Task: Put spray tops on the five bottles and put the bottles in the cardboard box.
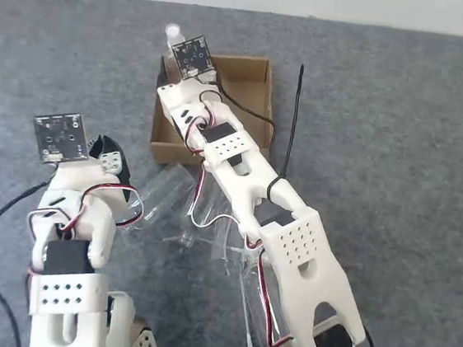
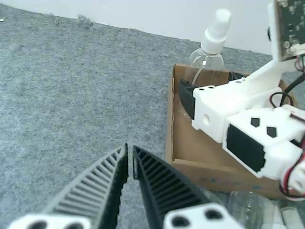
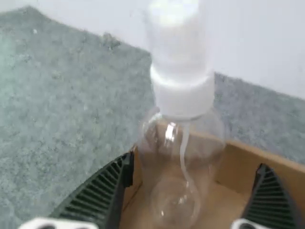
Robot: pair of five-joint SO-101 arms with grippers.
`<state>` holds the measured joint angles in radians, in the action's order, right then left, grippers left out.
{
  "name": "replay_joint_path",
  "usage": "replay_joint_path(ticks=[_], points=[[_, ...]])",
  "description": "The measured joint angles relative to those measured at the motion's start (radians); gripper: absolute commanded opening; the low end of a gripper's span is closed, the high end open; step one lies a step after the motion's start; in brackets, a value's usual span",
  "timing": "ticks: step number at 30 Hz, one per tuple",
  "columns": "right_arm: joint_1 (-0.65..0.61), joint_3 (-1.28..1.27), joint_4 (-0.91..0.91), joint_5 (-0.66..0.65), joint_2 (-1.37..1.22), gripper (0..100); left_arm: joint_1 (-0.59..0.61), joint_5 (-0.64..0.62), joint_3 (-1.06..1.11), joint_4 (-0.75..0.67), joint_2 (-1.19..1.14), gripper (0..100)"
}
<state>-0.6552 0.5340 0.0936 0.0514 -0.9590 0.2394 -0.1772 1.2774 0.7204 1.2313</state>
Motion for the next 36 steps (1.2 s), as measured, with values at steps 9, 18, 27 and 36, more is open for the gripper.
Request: replay_joint_path(ticks=[9, 18, 27, 36], points=[[0.0, 0.0, 0.167, 0.0, 0.074, 34.2, 0.0, 0.0, 0.0, 0.0, 0.0, 1], [0.0, 0.0, 0.338, 0.055, 0.164, 34.3, 0.0, 0.0, 0.0, 0.0, 0.0, 1], [0.005, 0.0, 0.528, 0.06, 0.25, 34.2, 0.0, 0.0, 0.0, 0.0, 0.0, 1], [0.017, 0.0, 0.72, 0.06, 0.359, 34.1, 0.0, 0.0, 0.0, 0.0, 0.0, 1]])
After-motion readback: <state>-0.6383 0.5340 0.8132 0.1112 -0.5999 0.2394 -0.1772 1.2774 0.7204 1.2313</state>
